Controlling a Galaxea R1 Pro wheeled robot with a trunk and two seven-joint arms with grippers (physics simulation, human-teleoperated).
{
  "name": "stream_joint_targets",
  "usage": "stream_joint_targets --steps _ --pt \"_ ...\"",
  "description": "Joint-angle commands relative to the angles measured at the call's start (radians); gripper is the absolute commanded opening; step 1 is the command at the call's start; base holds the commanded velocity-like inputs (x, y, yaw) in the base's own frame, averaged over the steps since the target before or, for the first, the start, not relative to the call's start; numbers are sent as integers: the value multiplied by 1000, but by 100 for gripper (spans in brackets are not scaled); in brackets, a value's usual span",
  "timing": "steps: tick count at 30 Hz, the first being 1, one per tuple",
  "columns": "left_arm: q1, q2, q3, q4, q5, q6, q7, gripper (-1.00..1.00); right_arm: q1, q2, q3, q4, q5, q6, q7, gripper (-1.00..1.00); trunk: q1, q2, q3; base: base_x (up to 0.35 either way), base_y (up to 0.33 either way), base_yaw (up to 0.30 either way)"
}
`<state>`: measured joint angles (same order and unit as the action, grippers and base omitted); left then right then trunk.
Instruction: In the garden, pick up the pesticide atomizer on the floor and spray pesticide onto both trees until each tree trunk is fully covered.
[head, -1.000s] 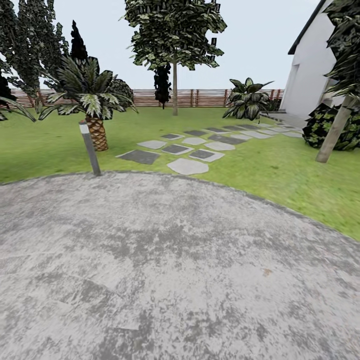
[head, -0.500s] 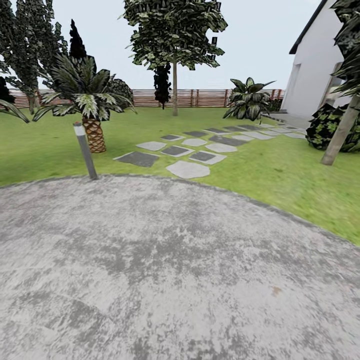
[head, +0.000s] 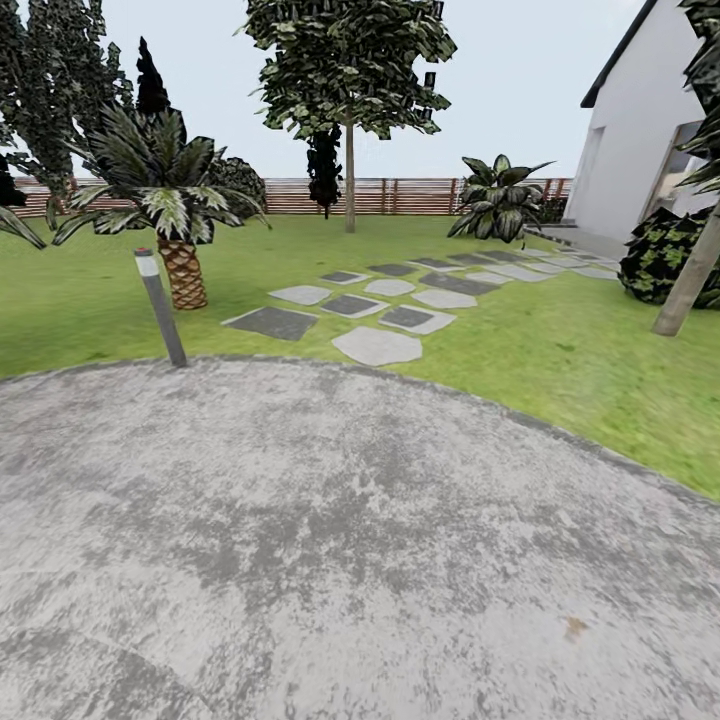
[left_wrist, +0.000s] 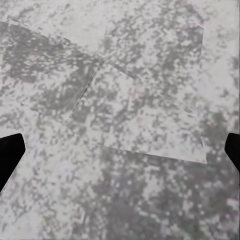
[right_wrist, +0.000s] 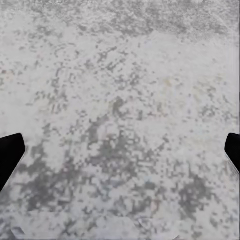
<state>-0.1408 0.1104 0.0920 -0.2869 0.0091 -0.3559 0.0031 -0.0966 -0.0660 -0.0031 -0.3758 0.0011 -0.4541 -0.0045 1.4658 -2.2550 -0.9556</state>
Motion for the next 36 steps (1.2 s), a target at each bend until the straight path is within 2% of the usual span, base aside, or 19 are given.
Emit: stream_joint_targets --steps 1,28,36 --pt "0 0 0 0 0 0 0 100 0 0 0 0 0 0 0 100 0 0 0 340 0 0" --pt "0 0 0 0 -1 0 0 100 0 -1 1 0 0 0 2 100 0 0 0 340 0 0" --pt "0 0 0 0 0 0 0 100 0 -1 -1 0 -1 -1 1 100 0 0 9 340 0 0"
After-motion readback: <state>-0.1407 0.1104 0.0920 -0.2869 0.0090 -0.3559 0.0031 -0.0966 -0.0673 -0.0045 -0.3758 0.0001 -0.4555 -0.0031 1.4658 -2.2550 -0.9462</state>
